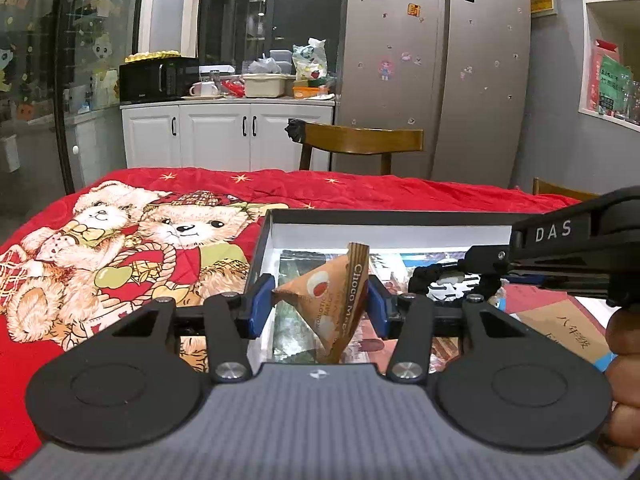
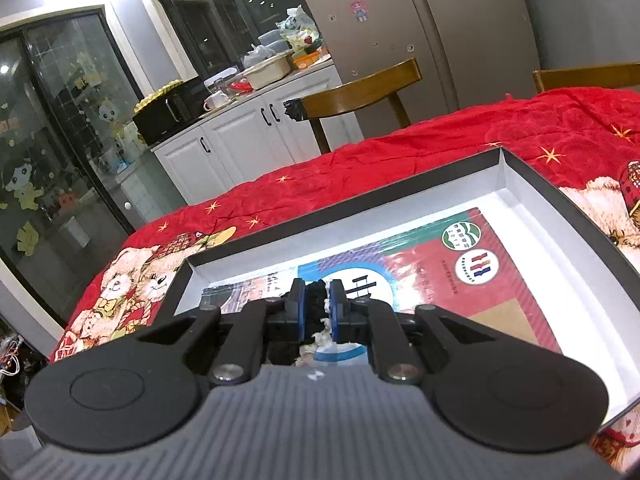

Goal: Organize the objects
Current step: 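Lower the Choco packet into the box and open the left tool while the right tool releases the scrunchie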

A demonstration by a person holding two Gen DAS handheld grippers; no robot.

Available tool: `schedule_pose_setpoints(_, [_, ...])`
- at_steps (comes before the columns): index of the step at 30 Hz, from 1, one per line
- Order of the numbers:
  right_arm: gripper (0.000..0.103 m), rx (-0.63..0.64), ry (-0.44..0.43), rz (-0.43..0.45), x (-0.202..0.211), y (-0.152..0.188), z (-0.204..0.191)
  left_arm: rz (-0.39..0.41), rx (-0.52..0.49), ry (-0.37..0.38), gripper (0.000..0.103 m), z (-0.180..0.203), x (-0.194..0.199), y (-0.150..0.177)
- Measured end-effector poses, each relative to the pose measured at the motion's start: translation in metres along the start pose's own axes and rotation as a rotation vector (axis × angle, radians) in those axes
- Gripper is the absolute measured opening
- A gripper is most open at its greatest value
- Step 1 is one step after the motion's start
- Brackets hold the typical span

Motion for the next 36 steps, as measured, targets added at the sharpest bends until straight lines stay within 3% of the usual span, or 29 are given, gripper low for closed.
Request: schedule_pose_setpoints(36, [0.015, 0.001, -0.020, -0.044, -0.0069, 0.0033, 0.0026, -0.049, -0.029, -0.002, 0.056, 0.0051, -0.0069, 0.0046])
Point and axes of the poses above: each gripper's, at about its wrist camera, not at the fingertips, and x roughly against the way its jaws point, z to its right, y to its underside, the point moved 1 cm from there along -x, roughly the way its jaws point, and after that the axes turned 13 degrees about z, right-handed, at the moved point
